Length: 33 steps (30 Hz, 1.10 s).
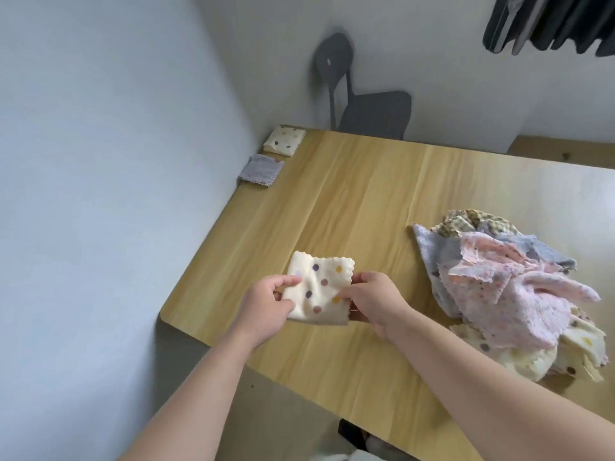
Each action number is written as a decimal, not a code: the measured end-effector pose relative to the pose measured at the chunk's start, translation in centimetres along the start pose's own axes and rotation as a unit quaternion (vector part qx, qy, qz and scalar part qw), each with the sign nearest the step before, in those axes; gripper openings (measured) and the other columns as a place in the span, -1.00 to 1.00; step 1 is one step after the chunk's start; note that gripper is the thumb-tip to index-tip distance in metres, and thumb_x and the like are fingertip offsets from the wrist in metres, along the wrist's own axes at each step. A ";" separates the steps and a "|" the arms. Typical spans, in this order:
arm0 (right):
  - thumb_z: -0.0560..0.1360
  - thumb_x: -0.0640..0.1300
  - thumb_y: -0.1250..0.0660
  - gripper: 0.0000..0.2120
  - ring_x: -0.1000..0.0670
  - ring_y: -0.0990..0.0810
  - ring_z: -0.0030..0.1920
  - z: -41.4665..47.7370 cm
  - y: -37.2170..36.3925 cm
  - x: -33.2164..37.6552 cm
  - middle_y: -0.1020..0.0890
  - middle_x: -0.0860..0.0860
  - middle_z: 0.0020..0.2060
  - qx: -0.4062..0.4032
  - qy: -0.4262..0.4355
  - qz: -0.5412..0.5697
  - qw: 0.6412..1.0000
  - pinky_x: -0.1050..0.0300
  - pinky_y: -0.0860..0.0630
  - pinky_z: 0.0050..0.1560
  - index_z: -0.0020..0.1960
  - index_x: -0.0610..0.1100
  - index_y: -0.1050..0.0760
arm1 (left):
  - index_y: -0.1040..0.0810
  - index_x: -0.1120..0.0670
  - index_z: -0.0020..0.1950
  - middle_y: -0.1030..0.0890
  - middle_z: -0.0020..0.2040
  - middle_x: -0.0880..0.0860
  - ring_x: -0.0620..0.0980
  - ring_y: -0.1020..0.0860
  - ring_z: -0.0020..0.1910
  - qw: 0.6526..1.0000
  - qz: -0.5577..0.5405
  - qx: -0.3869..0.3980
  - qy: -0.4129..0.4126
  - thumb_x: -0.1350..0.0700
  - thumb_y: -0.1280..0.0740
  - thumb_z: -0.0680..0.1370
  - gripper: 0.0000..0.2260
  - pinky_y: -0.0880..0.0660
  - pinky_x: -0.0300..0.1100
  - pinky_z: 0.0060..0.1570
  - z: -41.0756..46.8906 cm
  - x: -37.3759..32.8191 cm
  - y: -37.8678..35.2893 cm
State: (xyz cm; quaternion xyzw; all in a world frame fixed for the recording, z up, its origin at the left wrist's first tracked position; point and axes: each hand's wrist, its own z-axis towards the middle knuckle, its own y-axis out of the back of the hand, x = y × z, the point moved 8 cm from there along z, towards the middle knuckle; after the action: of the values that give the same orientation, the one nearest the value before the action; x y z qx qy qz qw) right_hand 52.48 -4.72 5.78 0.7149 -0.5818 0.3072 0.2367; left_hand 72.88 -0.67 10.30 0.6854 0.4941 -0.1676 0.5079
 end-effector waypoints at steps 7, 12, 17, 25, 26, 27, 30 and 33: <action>0.48 -0.41 -0.27 -0.83 -0.18 -0.73 -0.05 7.1 -5.3 2.7 -0.71 -0.20 -0.04 -0.010 -0.026 0.010 1.000 -0.03 -0.71 -0.12 0.00 -0.29 -0.58 | -0.66 -0.14 0.15 -0.59 0.18 -0.23 -0.19 -0.56 -0.14 0.997 0.063 -0.004 -0.040 0.38 -0.31 0.49 -0.55 -0.50 -0.40 -0.15 9.5 1.0 3.9; 0.47 -0.38 -0.29 -0.85 -0.18 -0.73 -0.07 14.1 -9.3 3.8 -0.71 -0.19 -0.05 -0.052 -0.042 -0.001 0.998 -0.08 -0.69 -0.02 0.00 -0.26 -0.56 | -0.65 -0.07 0.23 -0.55 0.23 -0.25 -0.27 -0.54 -0.09 0.993 0.097 0.028 -0.058 0.39 -0.31 0.51 -0.56 -0.45 -0.50 -0.07 18.9 3.4 6.2; 0.43 -0.38 -0.30 -0.82 -0.15 -0.74 -0.14 21.0 -13.5 5.6 -0.71 -0.14 -0.10 -0.089 -0.058 0.000 0.994 -0.13 -0.69 -0.02 -0.03 -0.18 -0.56 | -0.61 0.00 0.32 -0.52 0.32 -0.13 -0.27 -0.53 -0.04 0.982 0.160 0.051 -0.087 0.37 -0.31 0.53 -0.57 -0.41 -0.45 0.05 26.4 4.6 8.5; 0.51 -0.24 -0.32 -0.61 -0.11 -0.70 -0.01 29.8 -20.9 9.3 -0.69 -0.09 -0.01 -0.074 -0.054 -0.035 0.995 0.02 -0.65 0.01 0.32 -0.12 -0.50 | -0.36 0.01 0.56 -0.09 0.65 0.01 0.03 -0.17 0.58 0.939 0.331 -0.001 -0.089 0.19 -0.28 0.62 -0.51 -0.19 -0.15 0.50 35.6 6.9 13.1; 0.52 -0.22 -0.31 -0.57 -0.10 -0.68 0.01 30.0 -21.1 9.2 -0.67 -0.09 0.04 -0.075 -0.062 -0.044 0.994 0.07 -0.61 -0.03 0.39 -0.11 -0.46 | -0.35 0.02 0.55 -0.09 0.66 0.02 0.05 -0.14 0.59 0.928 0.358 -0.001 -0.103 0.20 -0.25 0.62 -0.52 -0.18 -0.08 0.53 35.8 7.1 12.9; 0.53 -0.22 -0.29 -0.55 -0.09 -0.66 0.02 30.1 -21.1 9.0 -0.66 -0.08 0.07 -0.077 -0.072 -0.048 0.993 0.10 -0.58 -0.06 0.42 -0.10 -0.44 | -0.35 0.05 0.55 -0.11 0.65 0.02 0.05 -0.13 0.59 0.920 0.371 0.008 -0.124 0.23 -0.23 0.61 -0.51 -0.17 -0.05 0.54 36.0 7.3 12.3; 0.53 -0.21 -0.28 -0.54 -0.09 -0.64 0.07 30.5 -21.3 8.5 -0.65 -0.07 0.11 -0.085 -0.085 -0.038 0.992 0.06 -0.60 0.05 0.43 -0.10 -0.44 | -0.28 0.08 0.60 -0.17 0.64 0.00 -0.01 -0.10 0.60 0.915 0.364 0.067 -0.158 0.31 -0.21 0.59 -0.45 -0.11 -0.14 0.56 35.9 8.1 10.4; 0.54 -0.21 -0.29 -0.62 -0.12 -0.64 0.14 31.2 -22.0 9.3 -0.66 -0.07 0.09 -0.077 -0.078 -0.001 0.994 -0.05 -0.59 0.23 0.35 -0.12 -0.52 | -0.14 0.08 0.64 -0.06 0.66 -0.01 -0.04 0.02 0.63 0.906 0.375 0.104 -0.165 0.35 -0.20 0.58 -0.36 0.02 -0.19 0.57 36.1 9.1 9.4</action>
State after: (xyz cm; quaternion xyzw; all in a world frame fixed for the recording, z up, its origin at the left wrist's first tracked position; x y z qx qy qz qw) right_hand 80.32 -28.14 -8.98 0.7169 -0.6198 0.2048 0.2449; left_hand 94.80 -27.18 -6.79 0.8314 0.0901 -0.1258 0.5336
